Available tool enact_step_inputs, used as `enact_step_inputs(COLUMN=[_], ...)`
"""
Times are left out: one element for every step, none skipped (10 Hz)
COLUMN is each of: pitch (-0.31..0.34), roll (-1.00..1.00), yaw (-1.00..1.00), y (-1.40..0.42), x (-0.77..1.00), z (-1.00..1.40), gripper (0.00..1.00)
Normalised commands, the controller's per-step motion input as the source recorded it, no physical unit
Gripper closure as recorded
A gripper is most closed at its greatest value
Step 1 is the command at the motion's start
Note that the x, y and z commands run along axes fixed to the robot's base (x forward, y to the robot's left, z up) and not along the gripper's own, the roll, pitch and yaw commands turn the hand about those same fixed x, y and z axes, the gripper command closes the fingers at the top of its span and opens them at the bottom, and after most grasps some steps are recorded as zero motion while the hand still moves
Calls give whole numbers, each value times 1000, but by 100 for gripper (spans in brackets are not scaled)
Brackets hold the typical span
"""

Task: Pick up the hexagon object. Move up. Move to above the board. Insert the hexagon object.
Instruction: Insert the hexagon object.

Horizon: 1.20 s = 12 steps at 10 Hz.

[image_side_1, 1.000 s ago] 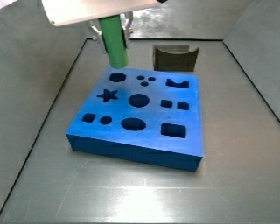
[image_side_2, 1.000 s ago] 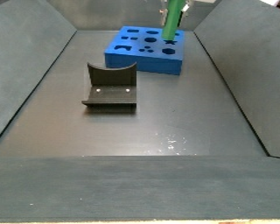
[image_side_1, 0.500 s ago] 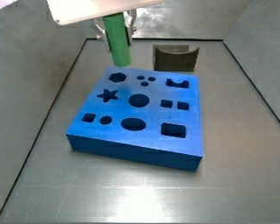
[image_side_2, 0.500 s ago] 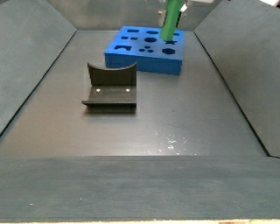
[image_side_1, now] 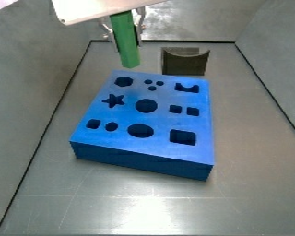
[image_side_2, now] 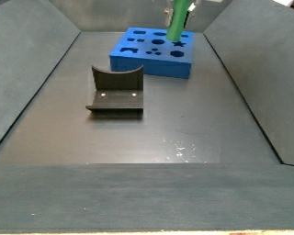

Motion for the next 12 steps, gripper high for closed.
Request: enact_step_inputs(pitch=[0, -106, 0, 0, 0, 0, 0, 0, 0, 0, 0, 0], roll=[49, 86, 0, 0, 0, 0, 0, 0, 0, 0, 0, 0], yaw=[0, -14, 0, 34, 57, 183, 263, 263, 317, 329, 329, 143], y=[0, 0, 0, 154, 157, 191, 203, 203, 223, 229, 229, 100], x=[503, 94, 37, 366, 377, 440, 486, 486, 477, 469, 469, 526], z=[-1000, -151, 0, -1000, -1000, -1000, -1000, -1000, -1000, -1000, -1000, -1000], gripper=[100, 100, 100, 100, 100, 100, 100, 100, 100, 100, 100, 100])
